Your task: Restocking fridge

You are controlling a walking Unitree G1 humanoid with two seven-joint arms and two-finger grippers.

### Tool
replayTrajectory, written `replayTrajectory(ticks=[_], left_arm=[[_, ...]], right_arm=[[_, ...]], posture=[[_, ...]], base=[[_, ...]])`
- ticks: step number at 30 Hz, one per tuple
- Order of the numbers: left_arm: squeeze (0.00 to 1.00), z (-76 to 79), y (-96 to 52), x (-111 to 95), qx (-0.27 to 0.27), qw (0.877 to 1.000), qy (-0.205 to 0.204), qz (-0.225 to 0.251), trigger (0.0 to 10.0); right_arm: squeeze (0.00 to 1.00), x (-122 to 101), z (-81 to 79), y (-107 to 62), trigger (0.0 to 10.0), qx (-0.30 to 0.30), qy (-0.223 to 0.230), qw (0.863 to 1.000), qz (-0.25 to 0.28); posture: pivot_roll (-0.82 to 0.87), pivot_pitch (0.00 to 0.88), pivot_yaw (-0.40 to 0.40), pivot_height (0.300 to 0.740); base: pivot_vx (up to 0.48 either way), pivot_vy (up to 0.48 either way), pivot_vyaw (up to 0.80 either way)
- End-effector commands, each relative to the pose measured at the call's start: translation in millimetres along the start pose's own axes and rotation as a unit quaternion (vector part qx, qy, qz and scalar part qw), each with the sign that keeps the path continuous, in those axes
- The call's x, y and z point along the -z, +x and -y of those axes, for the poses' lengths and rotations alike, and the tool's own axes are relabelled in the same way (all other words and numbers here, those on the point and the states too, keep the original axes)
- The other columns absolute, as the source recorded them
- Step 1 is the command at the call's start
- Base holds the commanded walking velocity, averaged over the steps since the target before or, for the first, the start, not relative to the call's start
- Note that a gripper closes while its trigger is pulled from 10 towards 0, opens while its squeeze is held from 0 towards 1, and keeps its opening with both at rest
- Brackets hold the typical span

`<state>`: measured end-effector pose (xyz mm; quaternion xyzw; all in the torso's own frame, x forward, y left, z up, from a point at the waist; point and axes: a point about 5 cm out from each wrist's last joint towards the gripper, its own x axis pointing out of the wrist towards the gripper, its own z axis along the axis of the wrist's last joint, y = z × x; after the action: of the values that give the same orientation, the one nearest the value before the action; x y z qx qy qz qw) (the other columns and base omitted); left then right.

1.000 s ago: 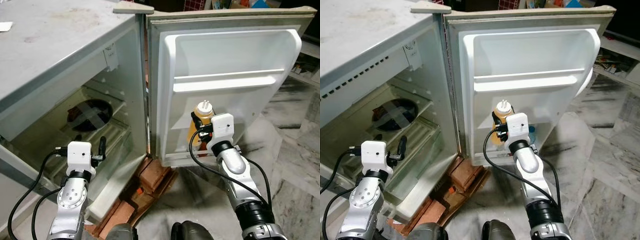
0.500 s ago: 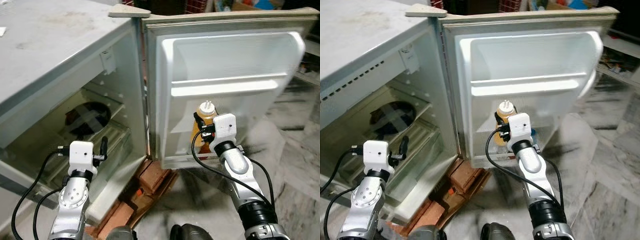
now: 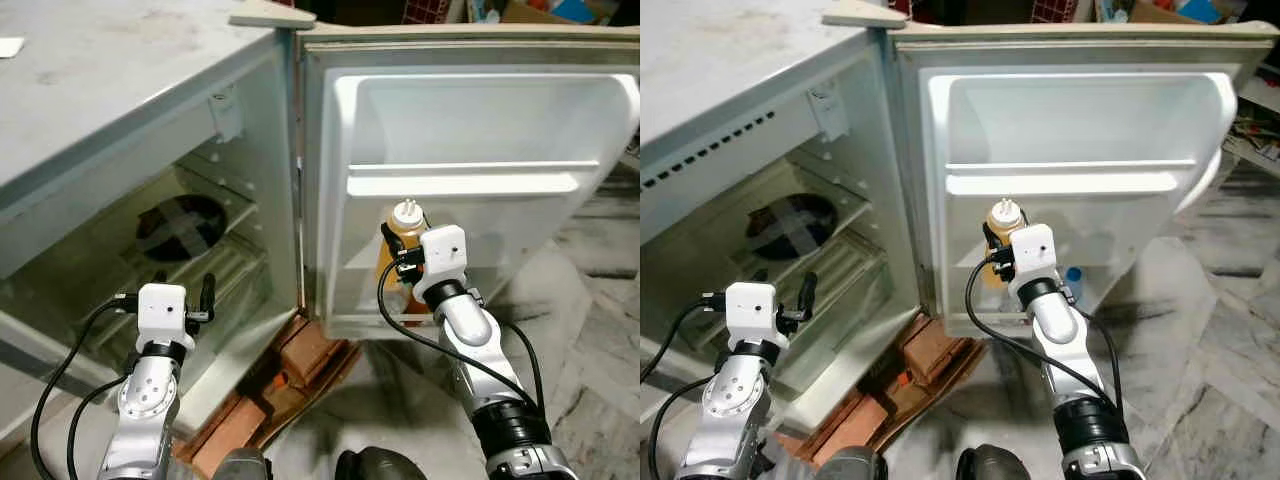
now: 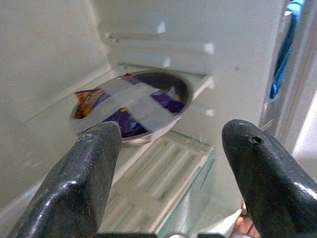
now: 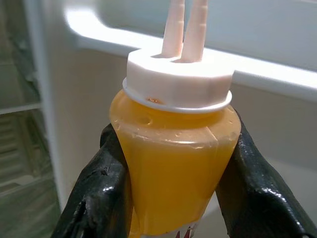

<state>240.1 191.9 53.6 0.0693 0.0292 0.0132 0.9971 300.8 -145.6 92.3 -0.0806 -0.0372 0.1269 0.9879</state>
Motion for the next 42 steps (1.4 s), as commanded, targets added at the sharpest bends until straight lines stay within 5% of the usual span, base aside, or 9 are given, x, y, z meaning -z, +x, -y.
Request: replayTrajectory(ticks=[1, 12, 32, 42], left_arm=[[0.0, -2.0, -1.3, -0.2, -0.004, 1.0, -0.001, -0.003, 10.0], [0.0, -2.6, -3.9, 0.2, -0.007, 1.0, -0.003, -0.005, 10.0], [0.0, -2.6, -5.8, 1.3, -0.008, 1.0, -0.003, -0.011, 10.0], [0.0, -2.6, -5.7, -0.3, -0.011, 1.0, -0.004, -0.006, 10.0]], right_arm=[[0.0, -1.3, 1.8, -0.3, 10.0, 0.003, -0.001, 1.0, 0.002], [0.0, 1.5, -2.0, -3.7, 10.0, -0.002, 0.005, 1.0, -0.003], [0.0, 1.2, -1.4, -1.7, 10.0, -0.002, 0.008, 1.0, -0.003], [0.0, 0.4, -2.2, -0.6, 10.0, -0.005, 0.01, 1.0, -0.002]], posture=[[0.07, 0.086, -0.013, 0.74], [0.08, 0.102, -0.009, 0.74], [0.08, 0.109, -0.01, 0.653], [0.08, 0.113, -0.014, 0.653]], base=[[0.0, 0.0, 0.0], [0.0, 0.0, 0.0], [0.0, 0.0, 0.0], [0.0, 0.0, 0.0]])
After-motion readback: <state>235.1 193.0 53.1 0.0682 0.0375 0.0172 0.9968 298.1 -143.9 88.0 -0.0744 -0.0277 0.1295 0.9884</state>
